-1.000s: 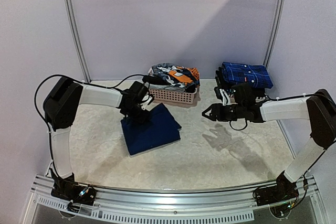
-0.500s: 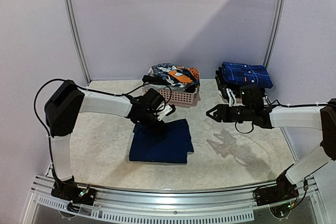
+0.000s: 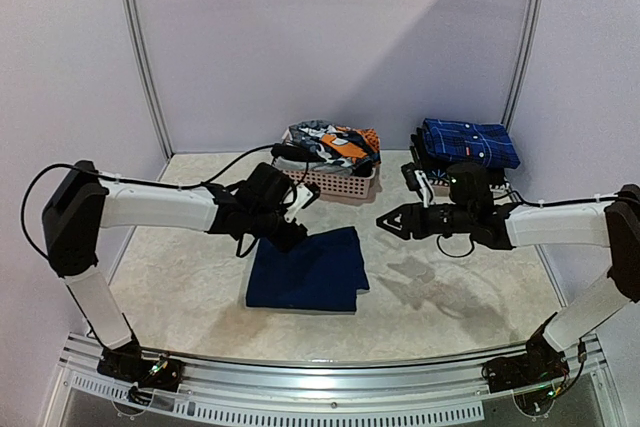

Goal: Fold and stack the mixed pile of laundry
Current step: Move the square folded T-shirt to the center of the board, then smooth out the square-folded T-shirt at the center of the board.

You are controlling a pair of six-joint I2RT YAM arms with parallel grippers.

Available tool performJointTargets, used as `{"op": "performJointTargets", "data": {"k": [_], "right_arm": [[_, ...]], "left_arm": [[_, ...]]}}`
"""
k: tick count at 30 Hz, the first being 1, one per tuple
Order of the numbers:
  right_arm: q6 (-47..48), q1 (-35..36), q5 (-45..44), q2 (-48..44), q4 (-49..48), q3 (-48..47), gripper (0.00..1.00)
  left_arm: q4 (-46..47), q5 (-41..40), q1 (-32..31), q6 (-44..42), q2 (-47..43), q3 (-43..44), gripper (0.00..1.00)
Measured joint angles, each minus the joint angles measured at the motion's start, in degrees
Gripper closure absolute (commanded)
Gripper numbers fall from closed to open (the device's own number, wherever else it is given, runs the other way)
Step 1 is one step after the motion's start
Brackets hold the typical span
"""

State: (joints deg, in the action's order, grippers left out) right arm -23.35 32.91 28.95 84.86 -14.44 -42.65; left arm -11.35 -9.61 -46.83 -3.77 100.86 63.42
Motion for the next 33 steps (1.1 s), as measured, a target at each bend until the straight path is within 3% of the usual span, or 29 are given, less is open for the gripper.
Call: {"op": "performJointTargets", "data": {"k": [11,33], "right_arm": [[2.14,4.0,0.35,10.34,0.92,-10.88,0.53],[2.93,7.54,-0.55,24.96,9.18,-24.59,0.65]], "left_arm": [[7.34,-3.1,-0.04,4.63,-10.21,-12.74,0.41],[17.2,0.02,-2.4,10.08,-10.54,-22.05,0.46]]}}
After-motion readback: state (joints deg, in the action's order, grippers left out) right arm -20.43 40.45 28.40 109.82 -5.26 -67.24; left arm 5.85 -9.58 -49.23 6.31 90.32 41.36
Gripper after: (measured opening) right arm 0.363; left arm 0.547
